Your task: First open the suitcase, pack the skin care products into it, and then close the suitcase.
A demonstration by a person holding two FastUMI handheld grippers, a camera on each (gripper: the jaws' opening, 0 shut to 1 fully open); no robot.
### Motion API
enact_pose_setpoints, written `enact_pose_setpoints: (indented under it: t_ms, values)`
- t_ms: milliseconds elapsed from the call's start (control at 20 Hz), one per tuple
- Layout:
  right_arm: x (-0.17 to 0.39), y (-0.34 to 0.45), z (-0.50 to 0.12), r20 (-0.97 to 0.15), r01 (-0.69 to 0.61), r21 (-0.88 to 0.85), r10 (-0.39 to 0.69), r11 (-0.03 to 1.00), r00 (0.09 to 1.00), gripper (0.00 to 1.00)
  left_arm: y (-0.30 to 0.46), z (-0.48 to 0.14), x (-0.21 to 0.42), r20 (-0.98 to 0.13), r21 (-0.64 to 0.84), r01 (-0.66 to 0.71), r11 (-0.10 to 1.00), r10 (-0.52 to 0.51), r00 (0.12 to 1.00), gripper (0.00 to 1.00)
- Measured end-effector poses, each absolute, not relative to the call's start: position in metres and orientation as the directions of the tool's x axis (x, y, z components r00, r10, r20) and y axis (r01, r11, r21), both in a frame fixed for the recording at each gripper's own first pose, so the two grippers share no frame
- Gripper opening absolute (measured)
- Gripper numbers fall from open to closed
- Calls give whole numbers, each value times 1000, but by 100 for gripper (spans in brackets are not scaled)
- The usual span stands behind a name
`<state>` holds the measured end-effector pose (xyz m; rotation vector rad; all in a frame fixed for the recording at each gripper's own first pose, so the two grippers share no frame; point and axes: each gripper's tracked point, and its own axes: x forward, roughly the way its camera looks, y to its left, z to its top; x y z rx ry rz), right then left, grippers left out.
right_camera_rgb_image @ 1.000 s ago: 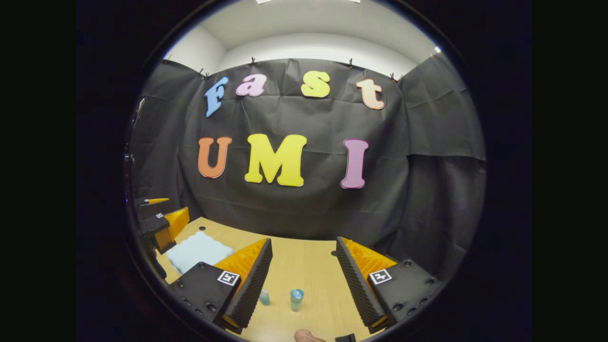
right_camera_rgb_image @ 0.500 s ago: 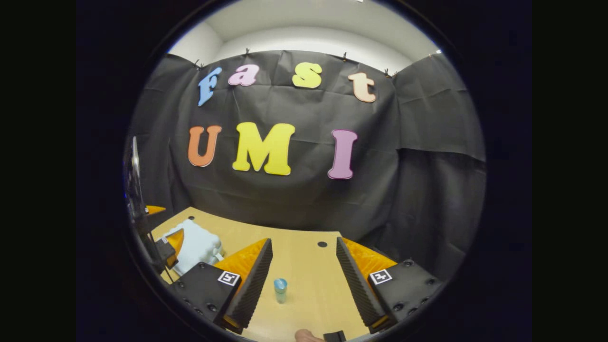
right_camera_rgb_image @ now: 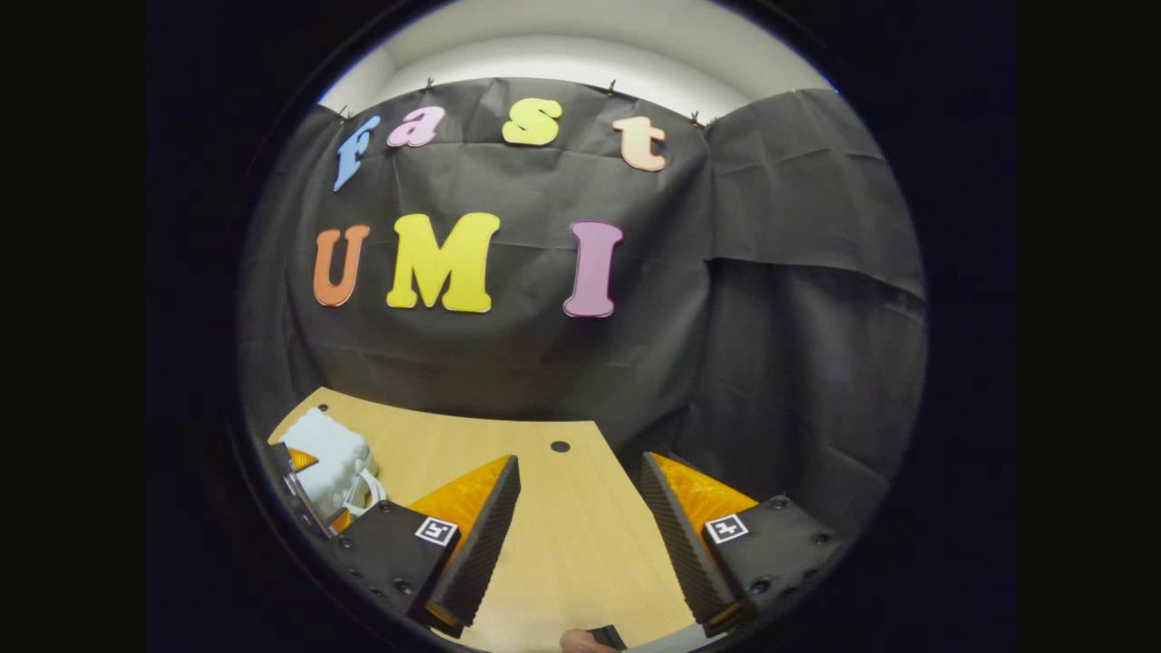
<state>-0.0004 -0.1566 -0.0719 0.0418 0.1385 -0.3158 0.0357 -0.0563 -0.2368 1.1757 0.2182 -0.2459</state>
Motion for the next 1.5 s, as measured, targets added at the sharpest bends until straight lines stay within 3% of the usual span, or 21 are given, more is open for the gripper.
enact_pose_setpoints:
  t_ms: [150, 500, 600, 750, 800, 950, 1100, 1250, 1500]
  values:
    - [-2, -167, -83, -161, 335, 25, -326, 942, 931, 80, -56, -258, 40, -327, 911, 328, 251, -47, 944, 96]
    - [-3, -189, -104, -215, 377, 46, -360, 925, 908, 81, -45, -281, 67, -373, 922, 361, 143, 73, 925, 93]
    - [-3, -194, -109, -233, 390, 59, -368, 919, 900, 80, -49, -293, 73, -411, 907, 400, 130, 69, 909, 79]
    - [-3, -199, -115, -251, 400, 66, -373, 914, 893, 80, -52, -293, 75, -416, 907, 406, 114, 80, 906, 68]
    - [-4, -200, -117, -254, 400, 66, -372, 914, 893, 80, -50, -300, 74, -433, 899, 422, 115, 100, 896, 58]
    - [-3, -201, -115, -254, 397, 67, -369, 915, 894, 81, -50, -299, 73, -417, 909, 413, 61, 136, 899, 47]
    - [-2, -201, -112, -248, 393, 60, -368, 917, 896, 80, -51, -302, 75, -440, 898, 435, 67, 127, 889, 22]
    - [-2, -201, -111, -246, 390, 48, -368, 919, 897, 80, -50, -298, 76, -434, 900, 424, 106, 109, 894, 17]
    - [-6, -194, -104, -238, 395, 27, -378, 918, 895, 80, -49, -287, 73, -486, 843, 454, 288, 48, 873, 6]
